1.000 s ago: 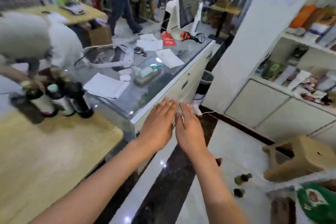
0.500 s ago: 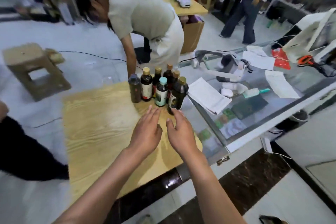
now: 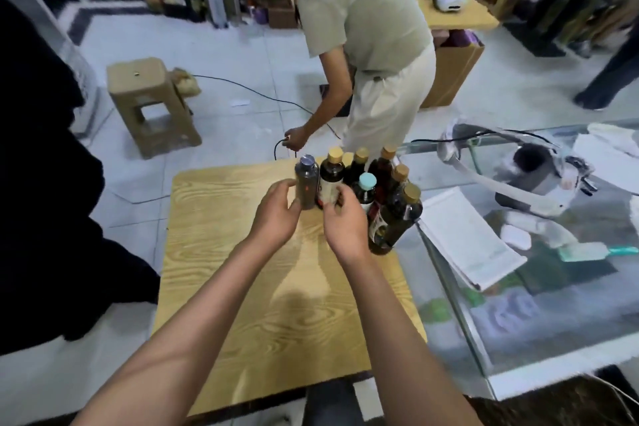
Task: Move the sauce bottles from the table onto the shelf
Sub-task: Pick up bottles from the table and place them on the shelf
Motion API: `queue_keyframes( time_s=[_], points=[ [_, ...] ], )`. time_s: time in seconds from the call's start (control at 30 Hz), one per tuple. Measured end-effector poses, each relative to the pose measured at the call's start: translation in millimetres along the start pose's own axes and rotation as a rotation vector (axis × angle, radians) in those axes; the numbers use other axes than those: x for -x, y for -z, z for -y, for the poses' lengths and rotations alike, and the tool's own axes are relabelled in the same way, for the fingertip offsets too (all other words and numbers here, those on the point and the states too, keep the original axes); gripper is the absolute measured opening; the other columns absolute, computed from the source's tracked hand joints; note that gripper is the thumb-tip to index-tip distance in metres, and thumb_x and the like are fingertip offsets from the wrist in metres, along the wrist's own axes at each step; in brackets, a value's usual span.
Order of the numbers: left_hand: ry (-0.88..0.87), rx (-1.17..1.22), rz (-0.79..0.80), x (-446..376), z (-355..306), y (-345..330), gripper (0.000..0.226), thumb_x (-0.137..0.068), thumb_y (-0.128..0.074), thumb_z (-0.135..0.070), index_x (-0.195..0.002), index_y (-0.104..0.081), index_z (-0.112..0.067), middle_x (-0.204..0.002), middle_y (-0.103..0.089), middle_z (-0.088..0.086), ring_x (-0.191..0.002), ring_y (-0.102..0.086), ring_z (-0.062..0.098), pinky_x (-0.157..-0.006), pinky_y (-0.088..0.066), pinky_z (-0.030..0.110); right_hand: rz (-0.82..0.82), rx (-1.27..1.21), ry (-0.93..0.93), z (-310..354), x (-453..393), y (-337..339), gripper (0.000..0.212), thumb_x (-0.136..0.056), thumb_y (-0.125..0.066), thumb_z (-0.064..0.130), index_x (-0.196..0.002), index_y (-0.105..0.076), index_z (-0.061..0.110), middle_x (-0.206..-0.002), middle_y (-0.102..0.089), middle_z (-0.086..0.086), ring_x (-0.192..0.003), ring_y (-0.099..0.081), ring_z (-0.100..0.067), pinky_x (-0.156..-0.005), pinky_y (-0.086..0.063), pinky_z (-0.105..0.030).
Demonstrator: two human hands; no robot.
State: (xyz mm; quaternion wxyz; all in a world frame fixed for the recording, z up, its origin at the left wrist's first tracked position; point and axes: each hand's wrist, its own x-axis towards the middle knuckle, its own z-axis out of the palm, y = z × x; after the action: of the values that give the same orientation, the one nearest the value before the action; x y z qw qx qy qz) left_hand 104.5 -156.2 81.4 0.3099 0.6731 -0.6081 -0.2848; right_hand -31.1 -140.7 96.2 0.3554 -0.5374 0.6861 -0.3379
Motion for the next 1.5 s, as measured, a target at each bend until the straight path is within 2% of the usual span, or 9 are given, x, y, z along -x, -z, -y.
queue_keyframes(
  time_s=[0.2, 0.4, 0.57, 0.77, 0.97, 1.17, 1.3, 1.4, 1.5],
  points=[
    [0.078, -0.009, 0.02, -79.6, -4.7, -13.5, 0.047, -0.088, -0.055, -0.001, -0.134, -0.049, -0.008, -0.139, -0.052, 0.009, -0.128, -0.048, 0.025, -0.104, -0.039, 0.038, -0.04, -0.075, -0.063, 3.3, -88.0, -4.3, 0.054, -0.097, -0.056, 0.019, -0.147, -0.037, 0.013, -0.144, -0.049, -0.01, -0.129, -0.049, -0.026, -0.109, -0.04, -0.041],
    [0.072, -0.03, 0.19, -130.3, 4.7, -36.9, 0.067, -0.083, -0.055, 0.009, -0.144, -0.041, -0.014, -0.146, -0.045, 0.006, -0.132, -0.042, 0.02, -0.095, -0.028, 0.011, 0.033, 0.102, -0.026, -9.0, -139.9, -18.6, 0.067, -0.093, -0.064, 0.03, -0.149, -0.033, 0.011, -0.148, -0.045, -0.01, -0.131, -0.046, -0.029, -0.102, -0.043, -0.04],
    [0.02, -0.093, 0.153, -139.8, 17.8, -49.3, 0.051, -0.081, -0.061, 0.007, -0.131, -0.056, -0.005, -0.126, -0.059, 0.013, -0.118, -0.054, 0.028, -0.098, -0.039, 0.028, 0.07, 0.167, -0.008, -19.8, -153.9, -24.1, 0.057, -0.089, -0.068, 0.031, -0.137, -0.041, 0.014, -0.126, -0.062, -0.009, -0.117, -0.057, -0.029, -0.09, -0.049, -0.041],
    [0.04, -0.169, 0.112, -134.7, 30.6, -49.9, 0.038, -0.078, -0.077, -0.029, -0.109, -0.065, -0.012, -0.097, -0.054, 0.006, -0.089, -0.051, 0.018, -0.073, -0.039, 0.03, 0.085, 0.077, -0.037, -22.4, -160.3, -25.3, 0.046, -0.085, -0.072, 0.022, -0.122, -0.044, 0.018, -0.108, -0.066, -0.007, -0.1, -0.063, -0.028, -0.082, -0.052, -0.042],
    [0.214, 0.106, 0.052, -118.9, 34.9, -59.2, 0.043, -0.077, -0.08, -0.025, -0.104, -0.048, -0.012, -0.093, -0.054, -0.006, -0.079, -0.051, 0.007, -0.063, -0.036, 0.009, 0.152, -0.113, -0.063, -28.1, -161.4, -27.8, 0.035, -0.085, -0.071, 0.012, -0.11, -0.048, 0.02, -0.095, -0.067, -0.003, -0.088, -0.063, -0.019, -0.075, -0.05, -0.03],
    [0.251, 0.231, 0.027, -101.9, 42.8, -51.1, 0.039, -0.074, -0.081, -0.016, -0.101, -0.053, -0.015, -0.096, -0.065, -0.001, -0.088, -0.059, 0.017, -0.075, -0.046, 0.025, 0.178, -0.158, 0.001, -36.6, -150.7, -25.0, 0.034, -0.082, -0.074, 0.011, -0.101, -0.051, 0.028, -0.081, -0.064, 0.014, -0.072, -0.058, 0.007, -0.063, -0.043, -0.01],
    [0.272, 0.284, -0.04, -78.9, 42.2, -45.4, 0.034, -0.075, -0.079, -0.01, -0.1, -0.056, -0.01, -0.096, -0.068, 0.009, -0.093, -0.063, 0.027, -0.083, -0.049, 0.04, 0.228, -0.178, 0.032, -44.4, -126.5, -24.3, 0.034, -0.079, -0.078, 0.013, -0.095, -0.055, 0.034, -0.09, -0.07, 0.009, -0.087, -0.066, -0.005, -0.077, -0.051, -0.021],
    [0.226, 0.325, -0.056, -54.0, 38.8, -33.7, 0.031, -0.077, -0.078, -0.011, -0.102, -0.06, -0.01, -0.094, -0.069, 0.004, -0.088, -0.063, 0.013, -0.08, -0.049, 0.033, 0.201, -0.223, 0.033, -43.5, -103.4, -20.1, 0.037, -0.078, -0.079, 0.01, -0.09, -0.056, 0.037, -0.089, -0.07, 0.011, -0.089, -0.066, -0.004, -0.082, -0.054, -0.026],
    [0.209, 0.436, -0.063, -28.8, 31.2, -16.1, 0.03, -0.077, -0.079, -0.013, -0.103, -0.063, -0.01, -0.095, -0.068, -0.002, -0.084, -0.06, -0.002, -0.073, -0.047, 0.015, 0.157, -0.332, 0.033, -37.0, -72.9, -12.4, 0.038, -0.079, -0.078, 0.005, -0.103, -0.06, 0.027, -0.094, -0.068, 0.015, -0.088, -0.065, 0.01, -0.08, -0.05, -0.014]
  ],
)
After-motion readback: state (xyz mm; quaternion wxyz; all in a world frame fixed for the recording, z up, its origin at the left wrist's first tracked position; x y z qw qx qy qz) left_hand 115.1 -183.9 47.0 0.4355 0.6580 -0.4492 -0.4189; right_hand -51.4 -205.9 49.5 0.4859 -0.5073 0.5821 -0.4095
